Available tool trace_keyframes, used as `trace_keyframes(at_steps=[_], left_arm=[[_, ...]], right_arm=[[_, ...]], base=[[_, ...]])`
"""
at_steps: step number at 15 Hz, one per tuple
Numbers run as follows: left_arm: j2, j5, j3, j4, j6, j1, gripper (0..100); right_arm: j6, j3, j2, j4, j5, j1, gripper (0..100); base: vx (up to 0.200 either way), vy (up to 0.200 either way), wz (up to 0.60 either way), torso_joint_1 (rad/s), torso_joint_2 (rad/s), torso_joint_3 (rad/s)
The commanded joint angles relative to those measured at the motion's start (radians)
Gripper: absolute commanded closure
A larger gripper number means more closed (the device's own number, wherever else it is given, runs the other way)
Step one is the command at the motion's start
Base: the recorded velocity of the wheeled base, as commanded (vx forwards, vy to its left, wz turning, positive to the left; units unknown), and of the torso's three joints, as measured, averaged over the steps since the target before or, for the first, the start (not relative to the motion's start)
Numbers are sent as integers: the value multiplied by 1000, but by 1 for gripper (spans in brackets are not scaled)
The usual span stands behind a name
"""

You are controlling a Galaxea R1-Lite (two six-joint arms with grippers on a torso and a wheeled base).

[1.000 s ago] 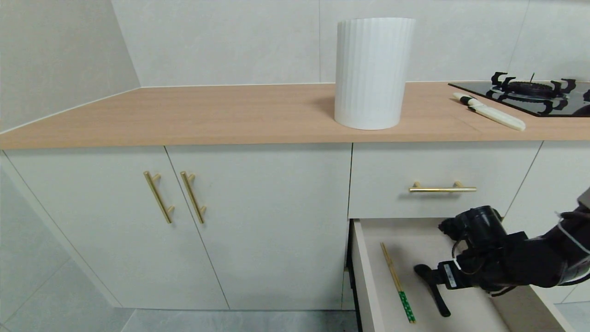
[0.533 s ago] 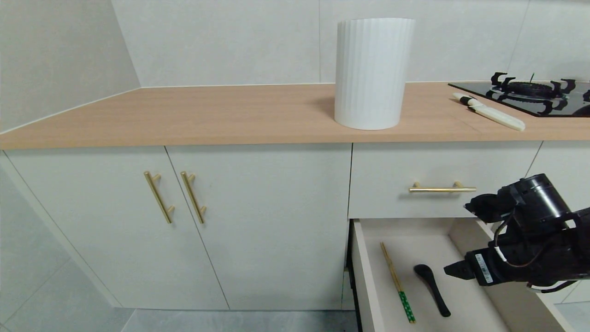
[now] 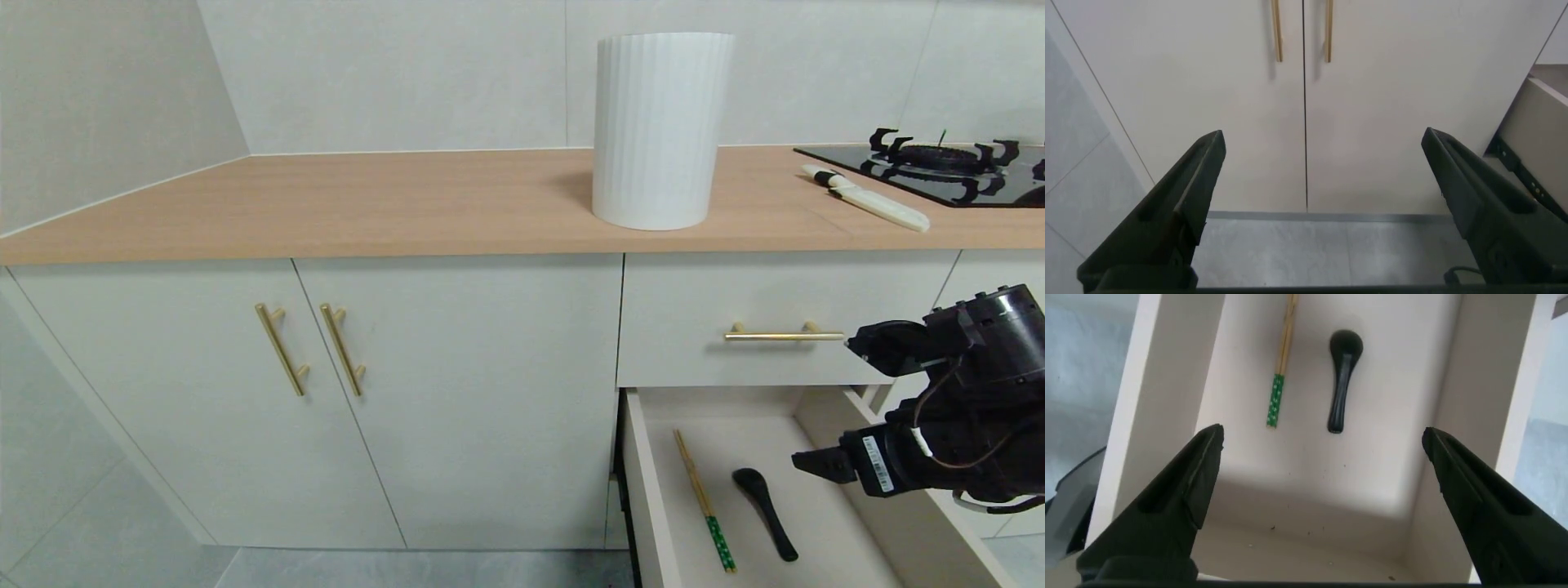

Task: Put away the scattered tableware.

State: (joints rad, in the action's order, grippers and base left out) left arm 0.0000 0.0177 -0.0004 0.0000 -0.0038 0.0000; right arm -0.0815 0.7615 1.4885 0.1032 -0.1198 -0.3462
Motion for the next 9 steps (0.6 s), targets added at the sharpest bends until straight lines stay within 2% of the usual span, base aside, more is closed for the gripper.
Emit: trace_keyframes(at_steps=[1,8,9], left_arm=[[2,1,0,0,-1,0,0],[2,1,0,0,-1,0,0],[2,1,0,0,-1,0,0]], right_arm=[[0,-2,-5,0,0,-1,0],[2,-7,-4,6,0,-7,0],[2,-7,-2,6,0,-8,0]], base=[[-200,0,0,2,2,2],[-200,0,0,2,5,5],[0,0,0,0,0,0]])
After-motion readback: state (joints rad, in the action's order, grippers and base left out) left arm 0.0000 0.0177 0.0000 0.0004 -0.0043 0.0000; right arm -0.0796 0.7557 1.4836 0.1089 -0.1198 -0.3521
